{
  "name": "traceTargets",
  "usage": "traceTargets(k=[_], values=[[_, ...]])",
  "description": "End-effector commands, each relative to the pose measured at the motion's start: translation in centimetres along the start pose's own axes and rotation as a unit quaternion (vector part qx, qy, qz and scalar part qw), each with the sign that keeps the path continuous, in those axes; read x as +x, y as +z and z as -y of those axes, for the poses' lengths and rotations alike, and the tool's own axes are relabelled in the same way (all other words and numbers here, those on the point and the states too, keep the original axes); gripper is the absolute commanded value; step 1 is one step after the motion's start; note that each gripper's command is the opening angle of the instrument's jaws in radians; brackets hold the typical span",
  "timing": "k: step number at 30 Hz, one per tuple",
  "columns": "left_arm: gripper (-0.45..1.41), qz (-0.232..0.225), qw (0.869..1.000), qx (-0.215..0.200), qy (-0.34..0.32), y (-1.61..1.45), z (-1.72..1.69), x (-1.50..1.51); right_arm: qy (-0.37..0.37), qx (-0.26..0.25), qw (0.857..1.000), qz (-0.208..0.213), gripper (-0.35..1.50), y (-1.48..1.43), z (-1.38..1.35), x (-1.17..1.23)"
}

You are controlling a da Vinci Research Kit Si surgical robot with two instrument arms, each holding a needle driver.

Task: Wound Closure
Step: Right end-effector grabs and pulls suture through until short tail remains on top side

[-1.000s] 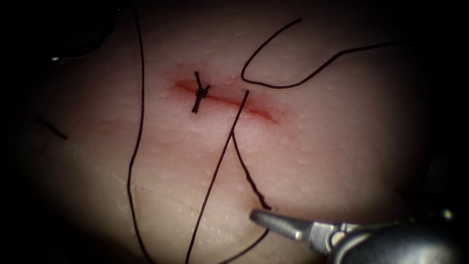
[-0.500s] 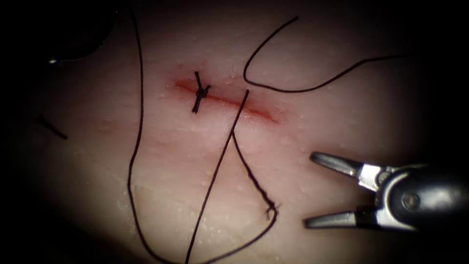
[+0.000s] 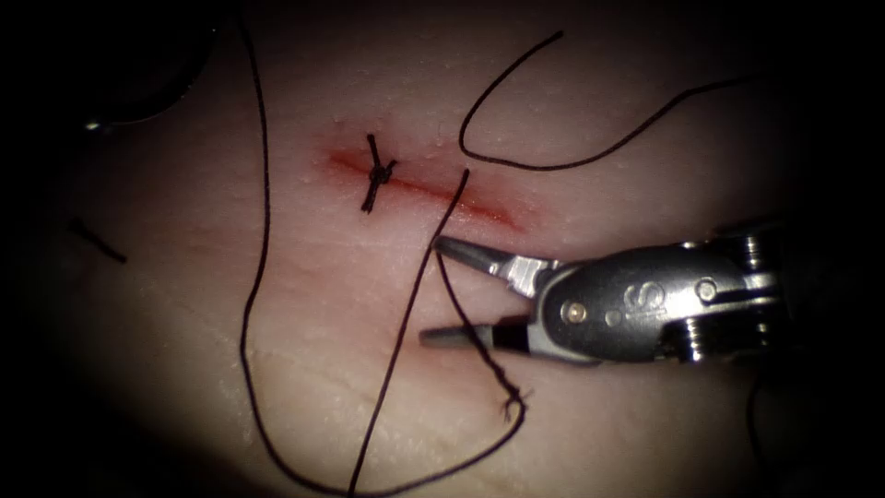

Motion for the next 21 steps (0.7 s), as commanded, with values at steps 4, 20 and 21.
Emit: traceTargets(k=[4,20,21], values=[[-0.45,0.0,1.0,-0.002,-0.002,0.02,-0.08,-0.06,0.001,0.008,1.0,0.006,-0.12,0.05,0.09,-0.05],[-0.45,0.002,1.0,0.0,-0.004,-0.02,-0.05,-0.04,0.009,0.008,1.0,-0.024,-0.35,-0.3,0.15,0.13],[-0.45,0.002,1.0,0.0,-0.004,-0.02,-0.04,-0.04,0.009,0.009,1.0,-0.026,-0.35,-0.34,0.19,0.15]])
